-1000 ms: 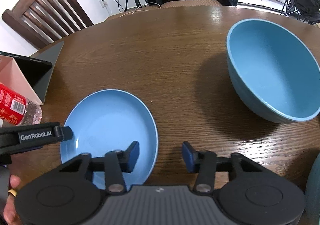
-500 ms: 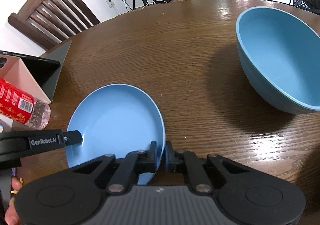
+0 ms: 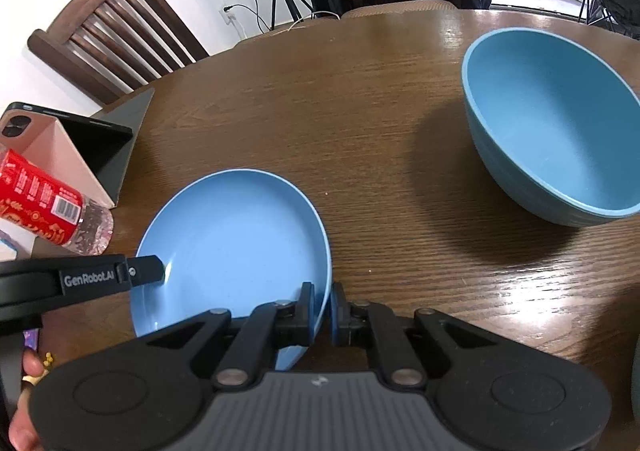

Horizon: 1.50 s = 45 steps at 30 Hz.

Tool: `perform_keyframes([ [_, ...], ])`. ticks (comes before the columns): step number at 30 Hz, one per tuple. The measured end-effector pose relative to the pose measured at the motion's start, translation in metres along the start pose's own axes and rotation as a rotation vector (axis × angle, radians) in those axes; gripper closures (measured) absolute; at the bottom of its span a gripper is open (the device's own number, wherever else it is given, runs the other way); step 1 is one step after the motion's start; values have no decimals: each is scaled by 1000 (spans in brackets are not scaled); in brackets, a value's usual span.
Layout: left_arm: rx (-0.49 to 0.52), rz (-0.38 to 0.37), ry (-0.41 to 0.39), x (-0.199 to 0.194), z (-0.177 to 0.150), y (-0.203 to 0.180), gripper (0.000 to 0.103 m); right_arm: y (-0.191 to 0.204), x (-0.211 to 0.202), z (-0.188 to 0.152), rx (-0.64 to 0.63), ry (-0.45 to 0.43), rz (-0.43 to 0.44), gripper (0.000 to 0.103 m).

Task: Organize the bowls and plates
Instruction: 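Carry the light-blue plate with both grippers onto the stacked plates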

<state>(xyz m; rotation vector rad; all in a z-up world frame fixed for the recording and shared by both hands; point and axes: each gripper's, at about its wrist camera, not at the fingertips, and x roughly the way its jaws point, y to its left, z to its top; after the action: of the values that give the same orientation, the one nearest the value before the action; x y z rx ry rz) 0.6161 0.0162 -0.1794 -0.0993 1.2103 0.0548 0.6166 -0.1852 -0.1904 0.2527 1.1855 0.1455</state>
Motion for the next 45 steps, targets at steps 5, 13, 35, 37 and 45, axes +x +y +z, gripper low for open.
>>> perform_keyframes([
  [5,3,-5,-13,-12,-5,-5,92,-2,-14,-4,4,-15,0,96],
  [13,46,5,-43,-36,-18,-19,92,-12,-37,-20,24,-38,6,96],
  [35,103,2,-116,-110,-94,-52,92,-40,-124,-93,22,-103,5,96],
  [37,107,-4,-122,-119,-105,-55,92,-43,-132,-102,16,-105,4,95],
  [45,106,-18,-141,-148,-145,-63,92,-57,-167,-139,-2,-112,7,95],
])
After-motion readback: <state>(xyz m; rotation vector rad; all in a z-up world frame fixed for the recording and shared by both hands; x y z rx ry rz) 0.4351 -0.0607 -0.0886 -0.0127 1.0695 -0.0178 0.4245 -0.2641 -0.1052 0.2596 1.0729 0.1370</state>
